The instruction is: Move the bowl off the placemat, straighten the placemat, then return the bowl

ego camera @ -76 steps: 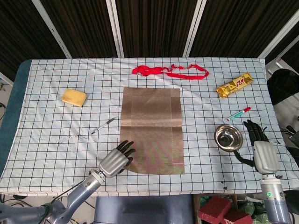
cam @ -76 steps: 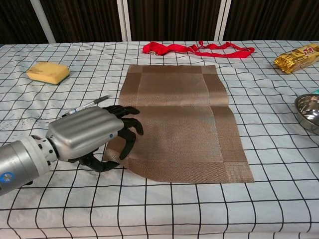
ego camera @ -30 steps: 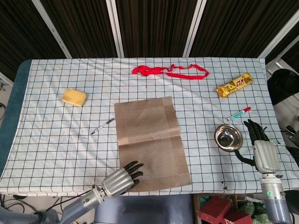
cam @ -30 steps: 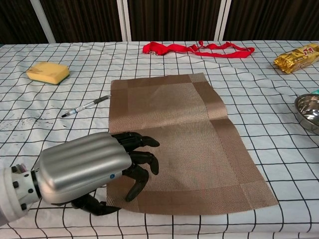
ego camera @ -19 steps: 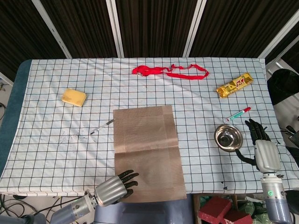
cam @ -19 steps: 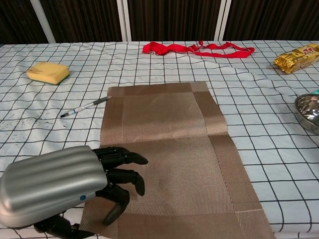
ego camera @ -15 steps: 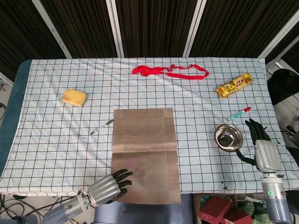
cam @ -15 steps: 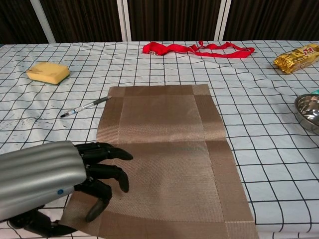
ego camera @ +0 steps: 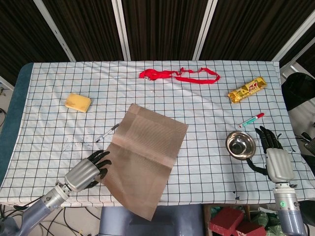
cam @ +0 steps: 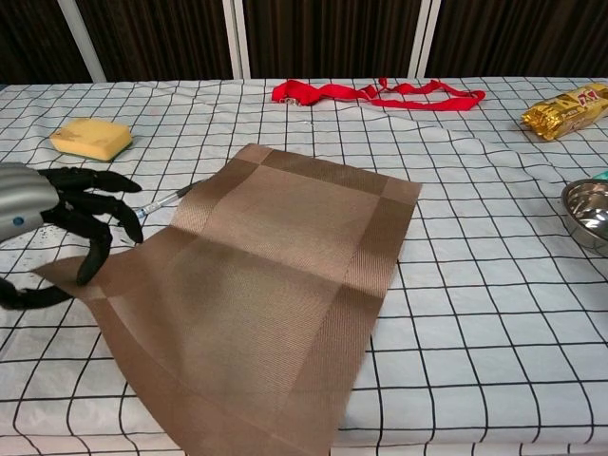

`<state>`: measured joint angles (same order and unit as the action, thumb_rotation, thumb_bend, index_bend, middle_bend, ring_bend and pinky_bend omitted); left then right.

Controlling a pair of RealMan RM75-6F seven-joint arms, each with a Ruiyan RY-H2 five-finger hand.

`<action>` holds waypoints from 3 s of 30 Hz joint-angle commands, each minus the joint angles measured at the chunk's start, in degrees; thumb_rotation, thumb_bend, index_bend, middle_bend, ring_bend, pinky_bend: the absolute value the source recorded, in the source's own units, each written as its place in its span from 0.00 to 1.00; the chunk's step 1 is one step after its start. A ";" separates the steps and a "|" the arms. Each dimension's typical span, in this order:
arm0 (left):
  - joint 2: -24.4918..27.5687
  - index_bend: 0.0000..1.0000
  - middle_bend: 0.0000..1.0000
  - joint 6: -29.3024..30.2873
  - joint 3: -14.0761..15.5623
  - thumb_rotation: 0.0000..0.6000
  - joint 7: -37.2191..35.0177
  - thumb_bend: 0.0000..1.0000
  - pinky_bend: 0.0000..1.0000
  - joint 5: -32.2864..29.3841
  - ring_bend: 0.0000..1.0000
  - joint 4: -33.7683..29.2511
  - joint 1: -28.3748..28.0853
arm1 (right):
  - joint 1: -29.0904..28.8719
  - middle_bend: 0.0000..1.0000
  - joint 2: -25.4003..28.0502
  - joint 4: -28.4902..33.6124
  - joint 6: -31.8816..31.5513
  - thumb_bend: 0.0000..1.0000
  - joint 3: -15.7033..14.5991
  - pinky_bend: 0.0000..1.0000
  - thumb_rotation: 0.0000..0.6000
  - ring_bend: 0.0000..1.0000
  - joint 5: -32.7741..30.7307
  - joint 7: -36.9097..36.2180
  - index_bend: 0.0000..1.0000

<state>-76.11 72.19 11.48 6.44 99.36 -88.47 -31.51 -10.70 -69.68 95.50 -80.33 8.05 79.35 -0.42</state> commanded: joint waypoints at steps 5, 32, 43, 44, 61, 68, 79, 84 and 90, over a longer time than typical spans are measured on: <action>-1.63 0.70 0.28 -3.44 -5.49 1.00 1.50 0.46 0.13 -5.36 0.06 4.66 -1.66 | 0.00 0.02 0.11 0.06 0.10 0.23 0.02 0.17 1.00 0.02 0.04 -0.29 0.09; -12.31 0.70 0.28 -10.98 -20.90 1.00 16.38 0.46 0.12 -16.20 0.06 21.32 -11.62 | -0.25 0.02 0.28 0.38 1.18 0.23 -0.35 0.17 1.00 0.02 0.12 -0.47 0.09; -14.57 0.70 0.29 -13.04 -24.32 1.00 21.85 0.46 0.12 -20.69 0.06 27.62 -14.54 | -0.35 0.02 0.33 0.60 1.51 0.23 -0.31 0.17 1.00 0.02 -0.10 -0.64 0.09; -14.68 0.70 0.29 -13.08 -24.49 1.00 22.17 0.46 0.12 -20.99 0.06 28.14 -14.68 | -0.37 0.02 0.32 0.62 1.58 0.23 -0.34 0.17 1.00 0.02 -0.08 -0.64 0.09; -15.88 0.17 0.09 -9.39 -26.67 1.00 23.01 0.04 0.02 -26.00 0.02 28.83 -13.01 | -0.41 0.02 0.53 1.08 2.15 0.20 -0.99 0.17 1.00 0.02 0.28 -0.03 0.09; -10.30 0.13 0.08 -2.38 -25.68 1.00 16.87 0.04 0.00 -25.84 0.00 18.31 -6.20 | -0.37 0.02 0.70 1.32 1.72 0.16 -0.99 0.17 1.00 0.02 0.70 0.45 0.09; 3.53 0.10 0.06 13.03 -18.77 1.00 12.65 0.04 0.00 -23.30 0.00 -5.69 10.32 | -0.95 0.03 1.23 1.68 -0.09 0.12 -0.83 0.17 1.00 0.02 4.05 3.18 0.09; 6.01 0.09 0.04 18.46 -14.82 1.00 11.57 0.04 0.00 -19.00 0.00 -9.65 15.65 | -2.35 0.04 0.73 0.73 -0.23 0.05 -0.51 0.17 1.00 0.03 6.39 6.14 0.11; 6.07 0.07 0.01 24.59 -11.83 1.00 8.05 0.04 0.00 -14.39 0.00 -9.08 21.00 | -6.06 0.04 -0.98 0.79 2.82 0.03 0.67 0.17 1.00 0.03 7.47 11.39 0.12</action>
<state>-70.28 95.16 -1.22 15.81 83.76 -97.89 -11.78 -15.45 -69.92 96.23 -78.72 8.22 86.41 9.35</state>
